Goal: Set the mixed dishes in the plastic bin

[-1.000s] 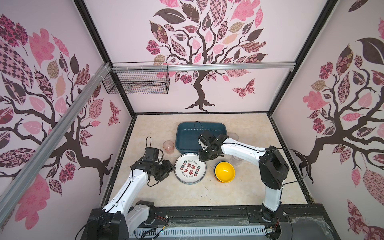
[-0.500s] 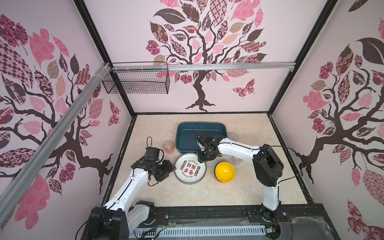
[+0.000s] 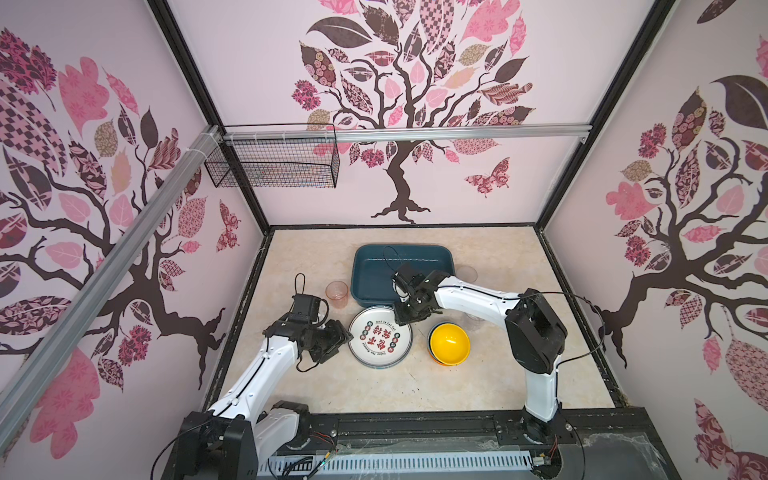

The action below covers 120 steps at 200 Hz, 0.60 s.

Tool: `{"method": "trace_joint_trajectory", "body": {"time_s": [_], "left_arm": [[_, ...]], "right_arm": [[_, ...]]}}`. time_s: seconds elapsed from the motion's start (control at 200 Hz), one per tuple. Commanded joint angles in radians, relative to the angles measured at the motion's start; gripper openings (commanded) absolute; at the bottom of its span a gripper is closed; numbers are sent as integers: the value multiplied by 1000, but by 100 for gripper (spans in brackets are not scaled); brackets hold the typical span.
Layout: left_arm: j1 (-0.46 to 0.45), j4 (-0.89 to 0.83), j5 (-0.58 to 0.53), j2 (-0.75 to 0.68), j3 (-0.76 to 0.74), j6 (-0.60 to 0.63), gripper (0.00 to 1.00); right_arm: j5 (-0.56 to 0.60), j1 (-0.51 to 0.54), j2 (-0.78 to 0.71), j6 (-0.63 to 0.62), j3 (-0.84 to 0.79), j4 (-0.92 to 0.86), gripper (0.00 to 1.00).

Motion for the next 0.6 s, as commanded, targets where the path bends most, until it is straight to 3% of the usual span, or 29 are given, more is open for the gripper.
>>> {"method": "trace_joint_trajectory", "body": {"time_s": [0.0, 0.595], "left_arm": [[-6, 20, -8, 6, -32, 4, 64], [-13, 22, -12, 8, -33, 4, 64]], "right_arm": [[-19, 12, 24, -2, 16, -8, 44], [52, 18, -48, 4, 7, -17, 47]]}}
